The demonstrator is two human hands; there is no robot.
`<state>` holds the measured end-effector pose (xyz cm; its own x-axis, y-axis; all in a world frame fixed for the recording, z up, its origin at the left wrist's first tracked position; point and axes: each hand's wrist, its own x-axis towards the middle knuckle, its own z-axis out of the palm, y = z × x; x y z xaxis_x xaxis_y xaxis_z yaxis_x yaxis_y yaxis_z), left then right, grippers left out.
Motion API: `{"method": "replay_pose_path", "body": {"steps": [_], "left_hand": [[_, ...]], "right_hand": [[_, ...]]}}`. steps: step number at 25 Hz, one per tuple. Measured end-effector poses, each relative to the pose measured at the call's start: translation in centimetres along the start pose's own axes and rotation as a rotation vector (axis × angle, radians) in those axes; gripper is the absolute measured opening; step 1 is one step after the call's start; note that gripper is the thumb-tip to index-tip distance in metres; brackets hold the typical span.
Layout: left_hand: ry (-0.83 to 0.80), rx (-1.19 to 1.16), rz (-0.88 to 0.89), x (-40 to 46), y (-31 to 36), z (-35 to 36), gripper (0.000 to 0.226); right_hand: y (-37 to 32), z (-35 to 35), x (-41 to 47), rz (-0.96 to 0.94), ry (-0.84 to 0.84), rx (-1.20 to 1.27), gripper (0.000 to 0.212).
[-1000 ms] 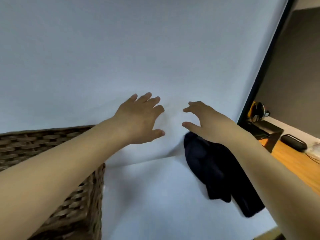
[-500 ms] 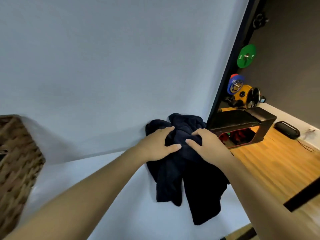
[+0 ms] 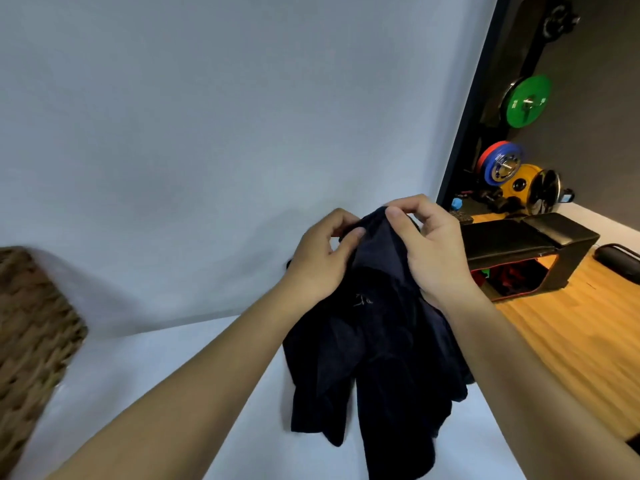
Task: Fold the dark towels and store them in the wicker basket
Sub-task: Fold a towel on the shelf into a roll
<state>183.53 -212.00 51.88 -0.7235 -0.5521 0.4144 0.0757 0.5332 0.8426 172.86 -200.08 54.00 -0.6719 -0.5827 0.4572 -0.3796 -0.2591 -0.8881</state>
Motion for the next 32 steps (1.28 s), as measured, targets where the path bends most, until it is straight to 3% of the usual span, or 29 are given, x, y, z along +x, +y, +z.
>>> {"method": "replay_pose_path", "body": {"steps": [2,5,6,7,9,11,13,17,24,32], "left_hand": [[0.086,-0.01,0.008,0.8,1.2,-1.4,0.015],[0.229,-0.042,0.064,1.6,2.3,-3.9,0.017],[0.266,-0.05,0.077,1.7,2.7,-4.7,0.018],[0.288,-0.043,0.091,1.9,3.2,-5.4,0.018],[0.316,-0.001,0.109,2.1,4.0,-6.5,0.016],[0.354,0.034,0.113,2.3,4.5,-7.7,0.014],[0.415,0.047,0.098,2.5,4.9,-9.2,0.014],[0.489,0.106,0.061,2.3,4.7,-11.7,0.014],[0.653,0.115,0.057,2.4,5.1,-15.9,0.019],[0.706,0.022,0.002,1.9,4.5,-20.2,0.018]], "right_hand": [[-0.3,0.4,0.1,0.043,-0.026,0.097,0.009],[1.0,0.3,-0.8,0.05,-0.21,-0.078,0.05],[1.7,0.5,-1.2,0.07,-0.294,-0.15,0.052],[2.1,0.7,-1.6,0.079,-0.348,-0.211,0.04],[2.7,1.2,-1.4,0.059,-0.31,-0.329,0.004],[2.4,1.5,0.0,0.034,-0.178,-0.335,0.021],[1.0,1.6,1.6,0.053,-0.109,-0.213,0.021],[-0.6,2.1,3.1,0.119,-0.221,-0.135,0.02],[-4.6,4.9,5.8,0.067,-0.131,0.033,0.02],[-5.7,8.3,6.4,-0.075,-0.114,-0.108,0.032]]}}
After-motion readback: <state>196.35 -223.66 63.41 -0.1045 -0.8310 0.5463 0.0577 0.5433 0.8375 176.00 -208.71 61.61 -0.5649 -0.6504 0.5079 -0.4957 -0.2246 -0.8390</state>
